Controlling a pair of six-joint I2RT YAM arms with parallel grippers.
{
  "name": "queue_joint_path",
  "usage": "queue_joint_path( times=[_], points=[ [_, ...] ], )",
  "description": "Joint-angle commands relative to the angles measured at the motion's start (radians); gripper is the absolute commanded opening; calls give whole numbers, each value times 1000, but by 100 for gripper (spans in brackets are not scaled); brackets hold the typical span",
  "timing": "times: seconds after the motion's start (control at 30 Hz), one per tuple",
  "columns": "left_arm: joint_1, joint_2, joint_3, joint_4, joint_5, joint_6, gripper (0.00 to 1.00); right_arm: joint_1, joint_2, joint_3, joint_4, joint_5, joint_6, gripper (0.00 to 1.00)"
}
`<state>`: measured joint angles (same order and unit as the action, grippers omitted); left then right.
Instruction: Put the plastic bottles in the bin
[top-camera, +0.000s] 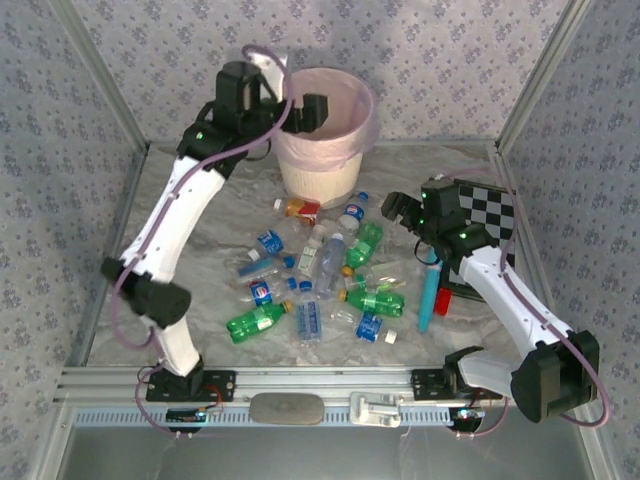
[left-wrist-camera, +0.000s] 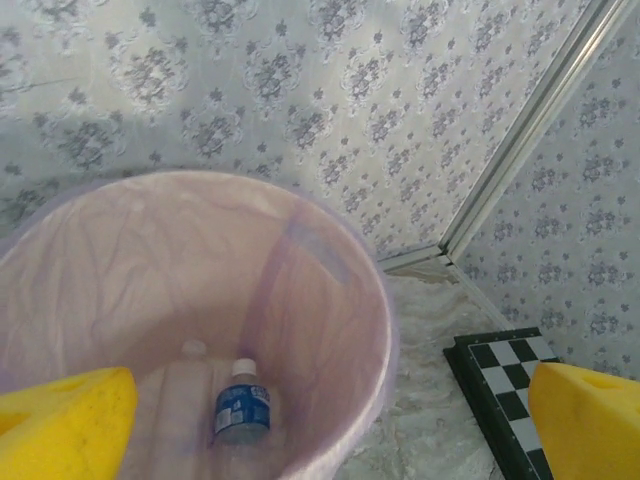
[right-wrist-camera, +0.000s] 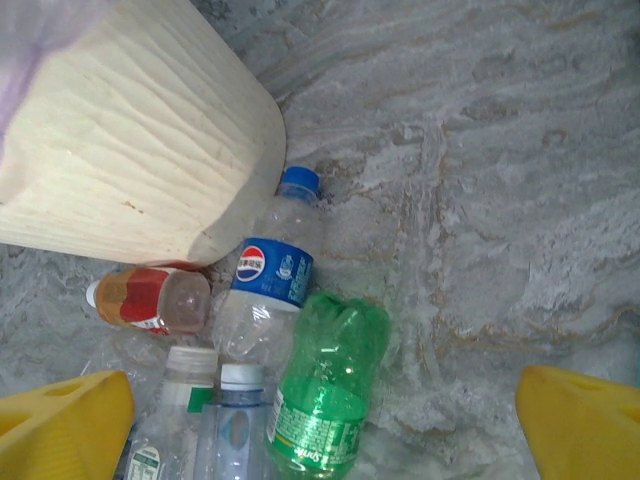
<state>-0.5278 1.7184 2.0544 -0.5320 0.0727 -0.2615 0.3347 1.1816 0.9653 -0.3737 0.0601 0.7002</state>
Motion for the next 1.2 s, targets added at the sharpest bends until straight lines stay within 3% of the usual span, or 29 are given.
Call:
queue_joint_path(
  times=[0.0,0.2,0.5,0.63,0.97,1.17],
  points=[
    [3,-154,-281,160,-78,15,100,8,2,-23,-37,-22,72,100],
    [6,-421,-719,202,-229,-54,100,19,65,-44,-49,-85,129,100],
    [7,-604,-1167,264,-307,-461,100,57,237,17,-67,-129,163,98],
    [13,-583,-1209,319,-324,-536,100,76,326,76,-54,-143,145,89],
    [31,-473,-1111,304,-297,-504,100,97,496,134,30,-129,146,76],
    [38,-477,-1125,302,-306,-517,100,97,589,178,55,-144,150,74]
  ],
)
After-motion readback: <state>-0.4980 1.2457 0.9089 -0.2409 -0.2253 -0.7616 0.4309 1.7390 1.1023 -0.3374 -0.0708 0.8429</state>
